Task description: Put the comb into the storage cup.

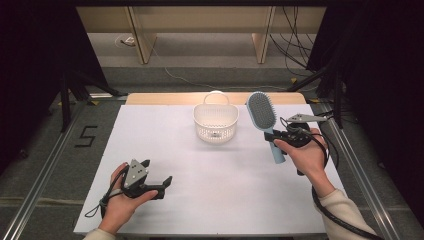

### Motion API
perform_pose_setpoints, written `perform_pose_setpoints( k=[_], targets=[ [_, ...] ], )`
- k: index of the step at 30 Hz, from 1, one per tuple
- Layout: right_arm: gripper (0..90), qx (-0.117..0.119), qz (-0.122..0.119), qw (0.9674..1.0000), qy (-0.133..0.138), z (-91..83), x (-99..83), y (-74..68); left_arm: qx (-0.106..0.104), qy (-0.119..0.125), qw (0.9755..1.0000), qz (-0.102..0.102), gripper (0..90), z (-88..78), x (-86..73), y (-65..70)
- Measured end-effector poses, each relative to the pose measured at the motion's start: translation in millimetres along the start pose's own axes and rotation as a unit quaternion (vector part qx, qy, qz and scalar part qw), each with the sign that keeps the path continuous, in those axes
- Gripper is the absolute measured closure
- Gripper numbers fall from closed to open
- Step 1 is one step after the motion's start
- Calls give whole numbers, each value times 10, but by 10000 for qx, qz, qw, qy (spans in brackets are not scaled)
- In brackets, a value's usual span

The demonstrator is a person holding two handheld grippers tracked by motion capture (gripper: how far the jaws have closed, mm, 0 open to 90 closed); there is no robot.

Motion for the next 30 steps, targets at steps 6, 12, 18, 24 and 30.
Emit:
perform_pose_setpoints(
  k=[6,12,18,24,30],
  targets=[
    [718,-12,26,10000,34,8,26,0,-5,-2,10000,5,51,1,0,0],
    [719,-9,48,10000,72,23,50,-10,-4,-1,10000,4,51,1,1,0],
    [719,-10,55,9999,123,40,78,-19,-7,-2,10000,3,52,3,0,1],
    [719,-23,92,9999,141,61,97,-21,-9,-4,10000,4,52,3,-1,1],
    [719,-19,120,9998,160,75,115,-22,-14,-2,10000,-5,52,5,-2,5]
  ],
)
Point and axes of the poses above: each handheld gripper's, and its own axes: z roughly forward along the jaws, x roughly out of its top, y roughly to its right, the point moved 8 cm from there along z, roughly forward along the jaws, and after that the axes turned 14 degrees about -x, right-handed, at the moved point
